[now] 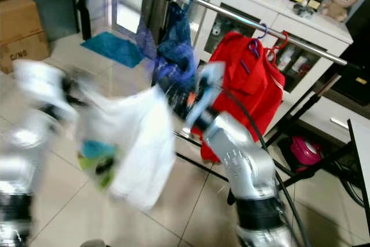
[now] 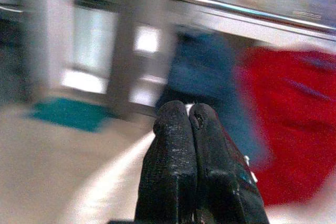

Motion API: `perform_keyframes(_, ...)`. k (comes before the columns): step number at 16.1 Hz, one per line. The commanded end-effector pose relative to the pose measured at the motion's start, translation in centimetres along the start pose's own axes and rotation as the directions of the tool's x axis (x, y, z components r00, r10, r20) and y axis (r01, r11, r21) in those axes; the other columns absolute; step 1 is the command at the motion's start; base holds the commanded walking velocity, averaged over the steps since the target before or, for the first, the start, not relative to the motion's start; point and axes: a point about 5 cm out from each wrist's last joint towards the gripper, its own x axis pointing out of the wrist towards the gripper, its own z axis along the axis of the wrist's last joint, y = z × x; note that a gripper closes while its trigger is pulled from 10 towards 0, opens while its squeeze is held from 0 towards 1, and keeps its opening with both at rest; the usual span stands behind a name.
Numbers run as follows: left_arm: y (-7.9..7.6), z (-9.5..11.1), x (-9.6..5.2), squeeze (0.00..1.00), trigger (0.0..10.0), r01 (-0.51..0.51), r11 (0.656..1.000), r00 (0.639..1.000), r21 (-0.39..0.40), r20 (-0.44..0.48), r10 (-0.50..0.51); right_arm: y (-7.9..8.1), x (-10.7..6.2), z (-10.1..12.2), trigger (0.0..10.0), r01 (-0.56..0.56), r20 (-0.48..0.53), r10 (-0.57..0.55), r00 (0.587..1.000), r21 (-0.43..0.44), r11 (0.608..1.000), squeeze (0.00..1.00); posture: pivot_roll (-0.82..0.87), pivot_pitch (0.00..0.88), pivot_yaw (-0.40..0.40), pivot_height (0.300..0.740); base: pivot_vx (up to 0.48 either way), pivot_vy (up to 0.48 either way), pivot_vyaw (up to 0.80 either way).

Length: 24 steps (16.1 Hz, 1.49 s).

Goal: Hang hanger

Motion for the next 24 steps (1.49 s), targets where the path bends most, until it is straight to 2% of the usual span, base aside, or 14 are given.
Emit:
perform_keyframes(1, -2.7, 1.0, -0.1, 0.00, 0.0, 0.166, 0.986, 0.985, -0.011, 0.036, -0.166, -2.7, -0.8, 1.0, 0.0, 0.203, 0.080, -0.201, 0.976, -0.020, 0.979, 0.00, -0.01, 0.000, -0.199, 0.740, 0.000, 0.000, 0.00)
perform_keyframes(2, -4.5, 0.7, -1.0, 0.00, 0.0, 0.264, 0.963, 0.964, -0.061, 0.048, -0.262, -3.8, -0.9, 1.4, 0.0, 0.305, 0.153, -0.298, 0.942, -0.021, 0.952, 0.00, -0.02, 0.000, -0.195, 0.740, 0.000, 0.000, 0.00)
perform_keyframes(7, -6.9, 1.4, -3.3, 0.00, 0.0, 0.391, 0.907, 0.918, -0.159, 0.138, -0.372, -5.6, -0.8, 1.5, 0.0, 0.428, 0.206, -0.398, 0.894, -0.126, 0.895, 0.00, -0.04, 0.000, -0.183, 0.740, 0.000, 0.000, 0.00)
perform_keyframes(8, -6.1, 1.5, -3.7, 0.00, 0.0, 0.339, 0.924, 0.938, -0.177, 0.146, -0.316, -6.0, -1.1, 1.6, 0.0, 0.470, 0.234, -0.438, 0.868, -0.099, 0.877, 0.00, -0.04, 0.000, -0.180, 0.740, 0.000, 0.000, 0.00)
perform_keyframes(9, -4.3, 1.0, -3.8, 0.00, 0.0, 0.181, 0.962, 0.979, -0.206, 0.128, -0.157, -6.6, -1.7, 1.5, 0.0, 0.504, 0.229, -0.471, 0.852, -0.116, 0.856, 0.00, -0.05, 0.000, -0.175, 0.740, 0.000, 0.000, 0.00)
perform_keyframes(10, -4.3, 1.0, -3.8, 0.00, 0.0, 0.181, 0.962, 0.979, -0.206, 0.128, -0.157, -6.6, -1.7, 1.5, 0.0, 0.504, 0.229, -0.471, 0.852, -0.116, 0.856, 0.00, -0.05, 0.000, -0.175, 0.740, 0.000, 0.000, 0.00)
perform_keyframes(11, -2.7, -0.3, -4.2, 0.00, 0.0, 0.019, 0.978, 0.998, -0.207, 0.069, -0.005, -7.0, -2.1, 0.7, 7.6, 0.511, 0.161, -0.488, 0.858, -0.171, 0.842, 0.00, -0.06, 0.000, -0.170, 0.740, 0.000, 0.000, 0.00)
perform_keyframes(12, -2.1, -1.1, -4.4, 0.00, 7.3, -0.068, 0.975, 0.997, -0.213, 0.030, 0.076, -7.0, -2.2, -0.2, 10.0, 0.489, 0.086, -0.482, 0.872, -0.211, 0.846, 0.00, -0.06, 0.000, -0.168, 0.740, 0.000, 0.000, 0.00)
perform_keyframes(13, -1.2, -2.8, -4.8, 0.00, 10.0, -0.267, 0.938, 0.964, -0.222, -0.072, 0.257, -7.0, -3.5, -2.2, 10.0, 0.445, -0.050, -0.479, 0.876, -0.297, 0.845, 0.00, -0.05, 0.000, -0.169, 0.740, 0.000, 0.000, 0.00)
perform_keyframes(14, -1.2, -3.0, -4.9, 0.00, 10.0, -0.302, 0.926, 0.953, -0.225, -0.088, 0.289, -7.2, -4.0, -2.5, 10.0, 0.459, -0.057, -0.499, 0.865, -0.314, 0.831, 0.00, -0.05, 0.000, -0.169, 0.740, 0.000, 0.000, -0.48)
perform_keyframes(16, -0.4, -4.0, -5.7, 0.00, 10.0, -0.529, 0.844, 0.848, -0.091, -0.088, 0.522, -7.7, -6.4, -2.6, 10.0, 0.495, -0.010, -0.544, 0.839, -0.401, 0.771, 0.00, -0.03, 0.000, -0.153, 0.740, 0.000, 0.000, -0.80)
perform_keyframes(17, -0.3, -4.4, -5.8, 0.00, 10.0, -0.553, 0.830, 0.832, -0.073, -0.097, 0.546, -7.7, -6.5, -2.4, 10.0, 0.488, 0.010, -0.540, 0.841, -0.444, 0.751, 0.00, -0.03, 0.000, -0.153, 0.740, 0.000, 0.000, -0.80)
perform_keyframes(19, -1.2, -5.2, -5.1, 0.00, 10.0, -0.541, 0.826, 0.840, -0.159, -0.156, 0.520, -7.5, -7.0, -2.3, 10.0, 0.541, 0.027, -0.579, 0.815, -0.394, 0.743, 0.00, -0.04, 0.000, -0.139, 0.740, 0.000, 0.000, -0.80)
perform_keyframes(24, -1.4, -5.3, -5.4, 0.00, 10.0, -0.528, 0.824, 0.847, -0.207, -0.055, 0.529, -7.4, -7.0, -2.8, 10.0, 0.548, 0.015, -0.583, 0.812, -0.360, 0.755, 0.00, -0.01, 0.000, -0.154, 0.740, 0.000, 0.000, -0.80)
